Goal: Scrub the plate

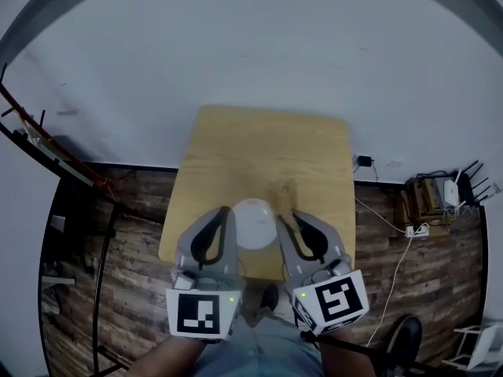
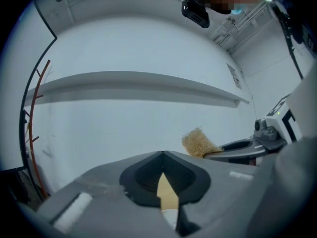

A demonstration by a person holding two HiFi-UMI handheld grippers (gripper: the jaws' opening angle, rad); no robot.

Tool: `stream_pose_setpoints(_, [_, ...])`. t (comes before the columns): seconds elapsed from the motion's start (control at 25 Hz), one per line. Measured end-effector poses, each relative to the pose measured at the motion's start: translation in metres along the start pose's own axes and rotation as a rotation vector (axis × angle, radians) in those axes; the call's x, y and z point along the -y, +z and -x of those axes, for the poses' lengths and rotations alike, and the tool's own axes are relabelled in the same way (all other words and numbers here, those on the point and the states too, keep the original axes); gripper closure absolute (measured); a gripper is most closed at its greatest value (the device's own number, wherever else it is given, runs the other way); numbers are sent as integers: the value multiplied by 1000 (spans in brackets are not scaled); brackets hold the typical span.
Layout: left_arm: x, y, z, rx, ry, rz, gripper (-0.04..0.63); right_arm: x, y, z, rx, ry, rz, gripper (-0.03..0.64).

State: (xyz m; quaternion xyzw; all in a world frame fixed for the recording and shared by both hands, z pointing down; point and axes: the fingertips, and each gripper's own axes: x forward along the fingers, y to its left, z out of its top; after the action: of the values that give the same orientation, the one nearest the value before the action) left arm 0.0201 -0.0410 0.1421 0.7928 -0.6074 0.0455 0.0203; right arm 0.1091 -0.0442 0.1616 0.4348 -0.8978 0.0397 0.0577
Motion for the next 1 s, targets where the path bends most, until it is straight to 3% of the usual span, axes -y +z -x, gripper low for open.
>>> stream_pose_setpoints(1.0, [-40, 4, 17, 3, -87, -5, 575, -48, 23, -19, 10, -97, 48, 571])
